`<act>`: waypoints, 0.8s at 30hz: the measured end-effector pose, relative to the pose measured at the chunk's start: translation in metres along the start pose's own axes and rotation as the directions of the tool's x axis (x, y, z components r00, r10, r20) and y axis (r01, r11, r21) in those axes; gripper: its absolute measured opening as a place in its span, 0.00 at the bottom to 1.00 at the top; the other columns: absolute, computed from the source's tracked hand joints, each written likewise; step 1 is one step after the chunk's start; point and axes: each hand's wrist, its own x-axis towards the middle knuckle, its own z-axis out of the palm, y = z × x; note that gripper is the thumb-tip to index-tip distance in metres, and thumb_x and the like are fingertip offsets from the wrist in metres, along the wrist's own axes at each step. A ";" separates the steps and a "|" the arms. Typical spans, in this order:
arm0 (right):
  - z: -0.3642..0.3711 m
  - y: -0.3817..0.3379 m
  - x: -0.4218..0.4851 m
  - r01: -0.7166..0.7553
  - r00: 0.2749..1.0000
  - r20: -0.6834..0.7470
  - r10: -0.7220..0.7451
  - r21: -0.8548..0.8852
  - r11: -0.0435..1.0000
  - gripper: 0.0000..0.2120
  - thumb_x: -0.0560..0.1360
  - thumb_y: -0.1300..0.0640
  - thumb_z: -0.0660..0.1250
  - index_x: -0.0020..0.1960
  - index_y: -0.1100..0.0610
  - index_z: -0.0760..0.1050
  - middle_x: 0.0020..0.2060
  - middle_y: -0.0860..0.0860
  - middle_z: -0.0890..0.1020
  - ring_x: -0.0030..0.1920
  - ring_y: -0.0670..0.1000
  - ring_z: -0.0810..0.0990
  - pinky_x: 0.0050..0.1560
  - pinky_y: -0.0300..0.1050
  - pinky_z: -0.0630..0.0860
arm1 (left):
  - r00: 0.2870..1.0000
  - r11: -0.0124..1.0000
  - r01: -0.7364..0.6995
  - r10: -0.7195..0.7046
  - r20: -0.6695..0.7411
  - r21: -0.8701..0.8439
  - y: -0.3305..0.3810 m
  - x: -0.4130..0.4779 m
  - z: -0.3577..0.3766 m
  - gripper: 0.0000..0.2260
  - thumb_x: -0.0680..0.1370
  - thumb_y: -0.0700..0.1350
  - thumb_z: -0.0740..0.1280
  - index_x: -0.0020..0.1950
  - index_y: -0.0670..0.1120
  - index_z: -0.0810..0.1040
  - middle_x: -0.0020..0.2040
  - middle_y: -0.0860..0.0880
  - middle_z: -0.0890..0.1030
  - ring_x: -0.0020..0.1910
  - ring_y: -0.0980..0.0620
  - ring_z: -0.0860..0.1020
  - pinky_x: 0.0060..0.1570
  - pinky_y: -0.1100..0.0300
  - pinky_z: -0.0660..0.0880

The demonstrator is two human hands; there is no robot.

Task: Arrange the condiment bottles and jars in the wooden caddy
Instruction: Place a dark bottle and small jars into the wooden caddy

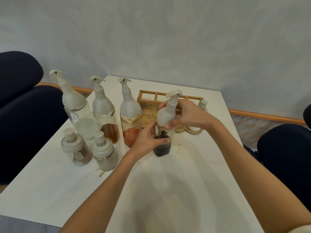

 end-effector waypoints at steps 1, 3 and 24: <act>-0.005 -0.002 0.001 0.004 0.999 0.033 -0.005 0.010 1.000 0.26 0.64 0.60 0.79 0.60 0.50 0.76 0.56 0.47 0.80 0.56 0.47 0.78 0.55 0.44 0.78 | 1.000 1.000 0.007 -0.007 0.020 -0.004 0.001 0.001 -0.002 0.27 0.69 0.42 0.78 0.60 0.62 0.70 0.55 0.65 0.77 0.55 0.68 0.74 0.50 0.72 0.72; -0.010 -0.003 0.002 0.005 0.996 0.086 -0.006 0.011 1.000 0.26 0.66 0.61 0.78 0.61 0.51 0.76 0.56 0.48 0.80 0.57 0.47 0.78 0.56 0.43 0.77 | 0.999 1.000 0.018 -0.018 0.035 -0.009 -0.002 0.003 -0.002 0.27 0.69 0.43 0.78 0.60 0.62 0.70 0.56 0.65 0.77 0.58 0.64 0.74 0.57 0.67 0.71; 0.005 0.011 -0.003 -0.030 0.999 0.021 0.029 0.014 0.999 0.30 0.66 0.53 0.78 0.65 0.53 0.72 0.57 0.48 0.79 0.57 0.49 0.78 0.58 0.47 0.77 | 0.999 0.998 0.026 -0.028 -0.035 -0.063 -0.012 0.001 0.008 0.31 0.70 0.43 0.78 0.70 0.52 0.70 0.59 0.62 0.77 0.60 0.62 0.74 0.50 0.71 0.70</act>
